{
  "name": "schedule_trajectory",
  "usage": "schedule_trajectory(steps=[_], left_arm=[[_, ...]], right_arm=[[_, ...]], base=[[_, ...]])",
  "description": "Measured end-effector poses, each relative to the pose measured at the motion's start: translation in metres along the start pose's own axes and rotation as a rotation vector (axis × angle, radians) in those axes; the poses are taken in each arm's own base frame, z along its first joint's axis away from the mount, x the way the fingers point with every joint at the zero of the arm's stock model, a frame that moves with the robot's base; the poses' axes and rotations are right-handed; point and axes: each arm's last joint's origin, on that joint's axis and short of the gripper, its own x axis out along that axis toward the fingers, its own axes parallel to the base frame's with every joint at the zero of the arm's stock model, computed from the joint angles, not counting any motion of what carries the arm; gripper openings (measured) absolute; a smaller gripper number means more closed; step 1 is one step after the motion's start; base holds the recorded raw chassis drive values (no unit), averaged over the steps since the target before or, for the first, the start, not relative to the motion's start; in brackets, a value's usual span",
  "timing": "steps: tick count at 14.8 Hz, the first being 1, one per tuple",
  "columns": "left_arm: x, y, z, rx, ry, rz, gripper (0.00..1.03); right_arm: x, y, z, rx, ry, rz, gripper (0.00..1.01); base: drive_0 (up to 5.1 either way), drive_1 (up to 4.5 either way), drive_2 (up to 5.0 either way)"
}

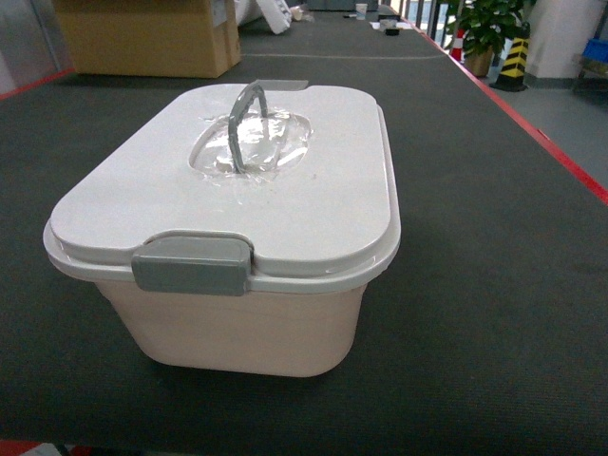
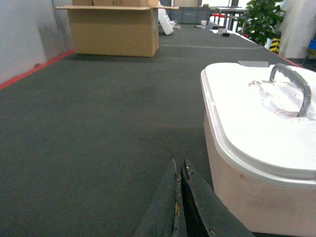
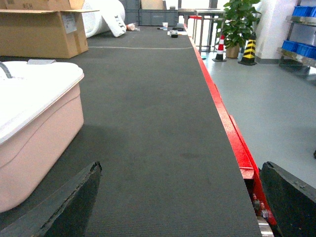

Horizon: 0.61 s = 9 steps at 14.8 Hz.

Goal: Pick capacitor and pack into box

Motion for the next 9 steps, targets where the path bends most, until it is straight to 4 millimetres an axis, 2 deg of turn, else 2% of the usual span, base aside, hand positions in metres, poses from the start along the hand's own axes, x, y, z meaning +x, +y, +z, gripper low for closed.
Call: schedule_trajectory(steps=[9], left_arm=[[-0.018,0.0,0.003,0.0,-0.016,0.0,0.02]], right_arm=[[0.0,0.0,0.0,0.0,0.0,0.0,0.98]], base=[[0.0,0.0,0.0]])
